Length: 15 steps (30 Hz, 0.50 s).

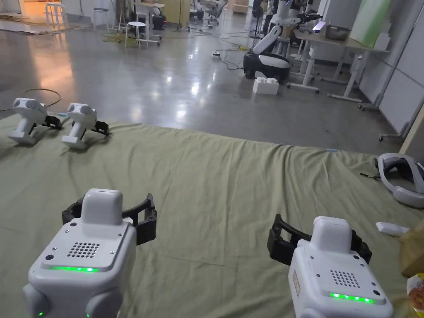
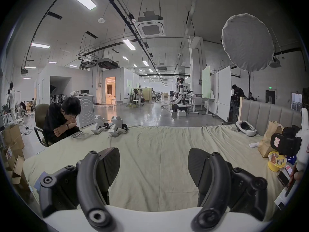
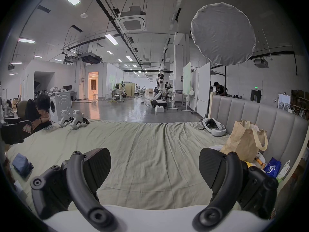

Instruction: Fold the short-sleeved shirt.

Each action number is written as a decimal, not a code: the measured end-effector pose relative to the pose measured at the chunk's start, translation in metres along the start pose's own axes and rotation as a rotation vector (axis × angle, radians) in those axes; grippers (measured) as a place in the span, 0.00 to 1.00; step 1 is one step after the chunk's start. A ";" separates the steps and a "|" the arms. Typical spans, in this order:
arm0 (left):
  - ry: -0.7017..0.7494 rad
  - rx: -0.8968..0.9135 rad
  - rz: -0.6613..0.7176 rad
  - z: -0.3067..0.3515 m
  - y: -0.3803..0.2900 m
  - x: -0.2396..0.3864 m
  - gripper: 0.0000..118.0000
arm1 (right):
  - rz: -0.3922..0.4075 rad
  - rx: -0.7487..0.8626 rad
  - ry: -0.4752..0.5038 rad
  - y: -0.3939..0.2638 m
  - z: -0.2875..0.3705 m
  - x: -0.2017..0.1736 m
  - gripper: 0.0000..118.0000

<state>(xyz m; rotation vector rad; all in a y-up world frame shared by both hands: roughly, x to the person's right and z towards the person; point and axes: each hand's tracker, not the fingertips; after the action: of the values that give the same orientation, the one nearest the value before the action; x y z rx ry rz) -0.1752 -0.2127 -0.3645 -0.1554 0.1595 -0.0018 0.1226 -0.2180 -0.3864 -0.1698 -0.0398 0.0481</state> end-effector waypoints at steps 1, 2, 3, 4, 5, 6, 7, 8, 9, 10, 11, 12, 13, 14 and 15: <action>-0.004 -0.007 0.004 0.000 0.000 -0.002 0.79 | 0.005 -0.001 0.009 0.001 0.000 0.001 0.93; -0.013 -0.013 0.007 0.001 -0.001 -0.004 0.79 | 0.012 -0.001 0.017 0.001 0.000 0.002 0.93; -0.019 -0.014 0.008 0.001 -0.001 -0.005 0.79 | 0.015 0.000 0.021 0.001 0.000 0.002 0.93; -0.017 -0.015 0.005 0.001 -0.002 -0.005 0.79 | 0.016 -0.002 0.023 0.001 0.000 0.002 0.93; -0.011 -0.017 -0.003 0.002 -0.002 -0.005 0.79 | 0.018 -0.003 0.022 0.000 -0.001 0.003 0.93; -0.007 -0.020 -0.011 0.002 -0.003 -0.005 0.79 | 0.015 -0.004 0.024 0.000 -0.001 0.003 0.93; -0.008 -0.019 -0.012 0.002 -0.003 -0.005 0.79 | 0.005 -0.011 0.027 -0.001 -0.002 0.004 0.93; -0.012 -0.016 -0.010 0.002 -0.003 -0.005 0.79 | -0.012 -0.014 0.032 -0.002 -0.003 0.005 0.93; -0.020 -0.013 -0.003 0.002 -0.004 -0.006 0.79 | -0.028 -0.019 0.025 -0.003 -0.004 0.005 0.93; -0.027 -0.011 0.005 0.003 -0.004 -0.006 0.79 | -0.033 -0.027 0.003 -0.003 -0.005 0.003 0.93; -0.029 -0.008 0.014 0.003 -0.004 -0.006 0.79 | -0.039 -0.028 -0.027 -0.004 -0.006 0.002 0.93; -0.028 -0.006 0.019 0.003 -0.004 -0.006 0.79 | -0.039 -0.026 -0.050 -0.005 -0.007 0.001 0.93; -0.025 -0.004 0.020 0.004 -0.005 -0.006 0.79 | -0.036 -0.023 -0.052 -0.006 -0.007 0.000 0.94; -0.020 0.003 0.017 0.006 -0.006 -0.007 0.79 | -0.032 -0.019 -0.058 -0.006 -0.008 0.000 0.94; -0.007 0.030 0.017 0.008 -0.007 -0.008 0.81 | -0.024 -0.010 -0.065 -0.006 -0.007 -0.001 0.94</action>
<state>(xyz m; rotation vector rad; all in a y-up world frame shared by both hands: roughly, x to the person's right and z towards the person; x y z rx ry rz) -0.1813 -0.2183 -0.3545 -0.1237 0.1536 0.0135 0.1217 -0.2253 -0.3924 -0.1776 -0.1073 0.0291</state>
